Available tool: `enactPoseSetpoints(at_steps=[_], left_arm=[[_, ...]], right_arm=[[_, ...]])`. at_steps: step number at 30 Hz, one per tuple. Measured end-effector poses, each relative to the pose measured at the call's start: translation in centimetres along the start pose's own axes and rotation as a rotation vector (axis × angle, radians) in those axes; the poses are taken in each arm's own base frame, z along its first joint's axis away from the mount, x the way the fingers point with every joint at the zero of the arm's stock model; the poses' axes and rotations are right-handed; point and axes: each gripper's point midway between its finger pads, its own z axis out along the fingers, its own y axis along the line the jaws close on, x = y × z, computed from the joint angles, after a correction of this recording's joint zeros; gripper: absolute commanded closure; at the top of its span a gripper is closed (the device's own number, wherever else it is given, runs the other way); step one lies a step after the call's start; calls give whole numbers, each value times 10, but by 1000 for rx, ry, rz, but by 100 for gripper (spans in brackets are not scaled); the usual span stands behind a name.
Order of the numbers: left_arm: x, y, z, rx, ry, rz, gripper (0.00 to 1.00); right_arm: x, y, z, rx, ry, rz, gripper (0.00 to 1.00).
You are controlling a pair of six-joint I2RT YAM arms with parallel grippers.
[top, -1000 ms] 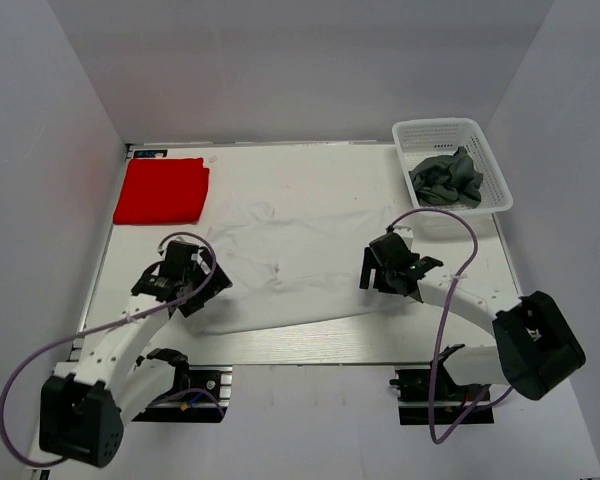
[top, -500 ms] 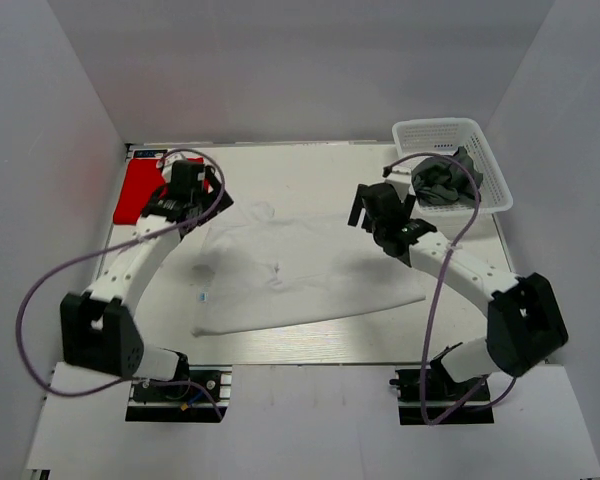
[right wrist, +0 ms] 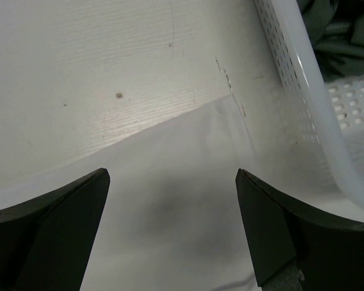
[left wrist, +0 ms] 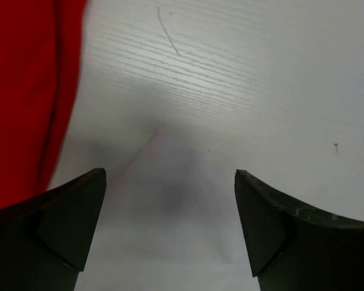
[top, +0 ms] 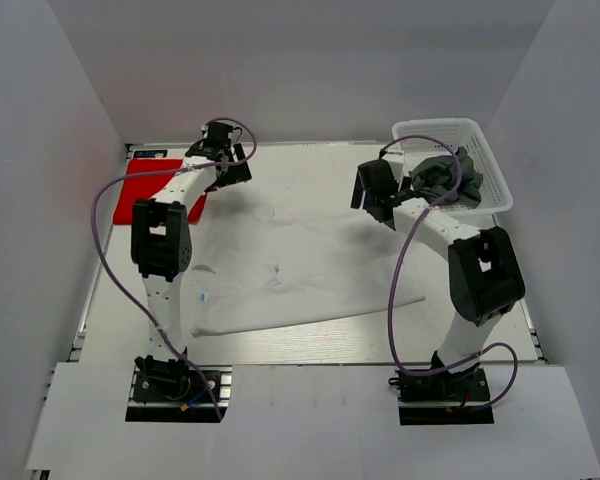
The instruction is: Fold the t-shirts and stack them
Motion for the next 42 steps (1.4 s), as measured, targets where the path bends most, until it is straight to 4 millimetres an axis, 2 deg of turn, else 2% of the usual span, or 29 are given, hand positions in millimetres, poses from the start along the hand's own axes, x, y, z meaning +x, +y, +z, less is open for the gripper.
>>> enactPoseSetpoints(at_steps=[3, 5, 8, 9, 11, 18, 20, 27, 33, 34, 35, 37, 38, 40, 41, 42], left_arm=[[11, -3, 28, -6, 55, 47, 18], [21, -2, 42, -13, 86, 67, 20], [39, 3, 51, -26, 141, 89, 31], [44, 5, 52, -27, 152, 94, 39], [46, 6, 52, -28, 152, 101, 42], [47, 6, 53, -16, 138, 96, 95], [47, 4, 53, -8, 138, 95, 100], [47, 2, 53, 8, 139, 93, 100], [52, 3, 48, 22, 137, 91, 100], [53, 3, 47, 23, 138, 91, 100], [55, 4, 46, 22, 141, 92, 100], [58, 6, 43, 22, 143, 91, 100], [59, 7, 43, 22, 142, 91, 100], [60, 8, 41, 24, 137, 90, 100], [62, 9, 40, 24, 137, 91, 100], [63, 9, 38, 25, 135, 91, 100]], right_arm=[[-12, 3, 13, 5, -5, 6, 10], [-15, 5, 23, 9, 2, 8, 10], [-9, 3, 35, 17, 34, 2, 10], [-6, 0, 39, 21, 47, 1, 10], [-2, -3, 44, 26, 67, 1, 10], [-1, -5, 56, 36, 91, 7, 10], [-4, -2, 62, 36, 89, 15, 10], [2, 7, 86, 60, 109, 63, 10], [22, 2, 110, 120, 151, 72, 17], [21, 2, 112, 124, 145, 81, 22], [20, 2, 113, 128, 145, 83, 22], [21, 2, 113, 134, 148, 90, 28], [22, 1, 112, 137, 150, 92, 34], [22, 0, 112, 143, 153, 94, 48], [23, -1, 112, 146, 154, 95, 62], [23, -1, 111, 149, 157, 92, 69]])
